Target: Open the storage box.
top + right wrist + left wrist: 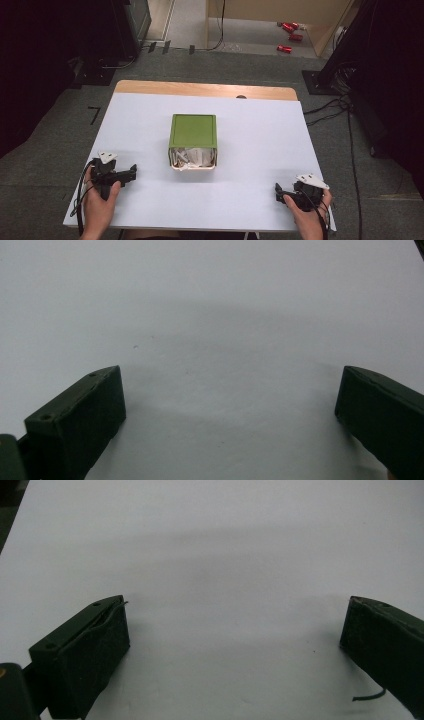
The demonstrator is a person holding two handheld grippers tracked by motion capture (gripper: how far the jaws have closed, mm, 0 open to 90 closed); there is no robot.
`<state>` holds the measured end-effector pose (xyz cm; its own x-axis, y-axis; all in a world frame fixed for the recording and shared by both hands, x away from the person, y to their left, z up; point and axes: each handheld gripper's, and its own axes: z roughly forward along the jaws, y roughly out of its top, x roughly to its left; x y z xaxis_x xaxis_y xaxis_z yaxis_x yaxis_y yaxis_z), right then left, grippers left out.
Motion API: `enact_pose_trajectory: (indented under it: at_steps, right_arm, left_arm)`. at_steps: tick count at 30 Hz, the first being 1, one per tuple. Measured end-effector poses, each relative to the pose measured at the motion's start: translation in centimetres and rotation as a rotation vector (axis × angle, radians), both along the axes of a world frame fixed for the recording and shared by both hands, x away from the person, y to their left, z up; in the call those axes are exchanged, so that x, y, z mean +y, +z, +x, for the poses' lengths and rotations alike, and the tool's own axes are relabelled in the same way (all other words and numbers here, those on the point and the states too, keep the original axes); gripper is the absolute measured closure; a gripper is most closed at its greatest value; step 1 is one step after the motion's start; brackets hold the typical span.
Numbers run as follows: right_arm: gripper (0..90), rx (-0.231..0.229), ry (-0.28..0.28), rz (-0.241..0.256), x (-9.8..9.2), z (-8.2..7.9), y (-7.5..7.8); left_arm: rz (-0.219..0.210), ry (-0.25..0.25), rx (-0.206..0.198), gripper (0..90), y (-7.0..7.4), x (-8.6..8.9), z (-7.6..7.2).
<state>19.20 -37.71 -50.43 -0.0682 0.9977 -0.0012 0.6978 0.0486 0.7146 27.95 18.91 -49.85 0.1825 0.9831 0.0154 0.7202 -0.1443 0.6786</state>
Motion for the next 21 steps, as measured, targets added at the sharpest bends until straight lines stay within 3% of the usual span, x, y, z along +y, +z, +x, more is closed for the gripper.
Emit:
enact_pose_trajectory:
  at_steps: [12, 21]
  right_arm:
    - [1.6, -0.016, -0.059, 0.048, 0.6, -0.3, 0.7]
    - [3.0, -0.057, -0.046, 0.052, 2.1, -0.3, 2.2]
  left_arm:
    - [0.0, 0.001, -0.002, 0.0, 0.0, 0.0, 0.0]
    - [0.001, 0.001, -0.002, 0.0, 0.0, 0.0, 0.0]
